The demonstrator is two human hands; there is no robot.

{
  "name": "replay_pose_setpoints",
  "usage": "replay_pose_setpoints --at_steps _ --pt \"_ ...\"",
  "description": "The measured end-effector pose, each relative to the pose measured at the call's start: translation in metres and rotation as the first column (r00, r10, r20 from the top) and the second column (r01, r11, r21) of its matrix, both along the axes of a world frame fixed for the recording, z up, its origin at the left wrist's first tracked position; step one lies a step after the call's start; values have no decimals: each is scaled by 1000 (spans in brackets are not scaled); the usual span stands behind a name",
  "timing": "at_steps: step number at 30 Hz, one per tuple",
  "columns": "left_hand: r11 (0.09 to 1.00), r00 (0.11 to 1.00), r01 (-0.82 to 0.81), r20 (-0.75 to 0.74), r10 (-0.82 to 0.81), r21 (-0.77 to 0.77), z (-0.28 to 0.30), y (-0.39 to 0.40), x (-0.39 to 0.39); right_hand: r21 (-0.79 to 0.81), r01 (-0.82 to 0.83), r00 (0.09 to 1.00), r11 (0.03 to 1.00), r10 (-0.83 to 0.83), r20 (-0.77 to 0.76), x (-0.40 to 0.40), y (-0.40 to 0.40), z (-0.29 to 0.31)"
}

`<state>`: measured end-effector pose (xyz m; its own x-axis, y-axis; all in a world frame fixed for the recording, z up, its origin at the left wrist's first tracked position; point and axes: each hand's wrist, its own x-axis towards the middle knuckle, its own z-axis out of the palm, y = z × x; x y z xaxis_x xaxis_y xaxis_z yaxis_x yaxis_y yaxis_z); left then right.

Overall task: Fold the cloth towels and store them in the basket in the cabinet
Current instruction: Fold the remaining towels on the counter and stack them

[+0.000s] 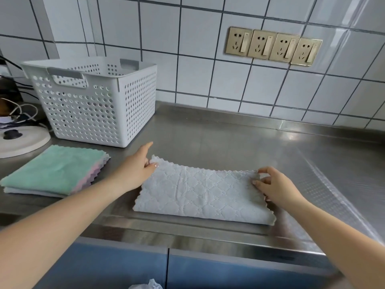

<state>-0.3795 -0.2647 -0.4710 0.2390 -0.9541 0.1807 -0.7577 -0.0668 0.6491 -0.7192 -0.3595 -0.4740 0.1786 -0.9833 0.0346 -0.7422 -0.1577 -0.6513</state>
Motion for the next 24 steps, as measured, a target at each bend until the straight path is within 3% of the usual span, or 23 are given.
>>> replay_pose_setpoints --at_steps 5,9,13,15,19,24 --pt "999 997 -6 71 2 50 -2 -11 3 1 -3 1000 1000 3 -22 -2 -6 -3" --pt "995 985 -25 171 8 100 6 -10 2 -82 13 990 997 -24 -137 -1 -3 3" --pt "989 920 -67 376 112 -132 15 -3 -8 -268 -12 978 963 -45 -205 10 9 19" --pt "986 910 51 413 20 -160 12 -3 -25 -299 -134 968 945 61 -242 32 20 23" --pt "962 900 274 355 -255 -3 -8 -11 -74 -193 -329 880 924 226 -417 99 40 6" --pt "964 825 217 498 -266 155 -30 -12 -87 -96 -318 832 943 229 -506 122 53 -24"
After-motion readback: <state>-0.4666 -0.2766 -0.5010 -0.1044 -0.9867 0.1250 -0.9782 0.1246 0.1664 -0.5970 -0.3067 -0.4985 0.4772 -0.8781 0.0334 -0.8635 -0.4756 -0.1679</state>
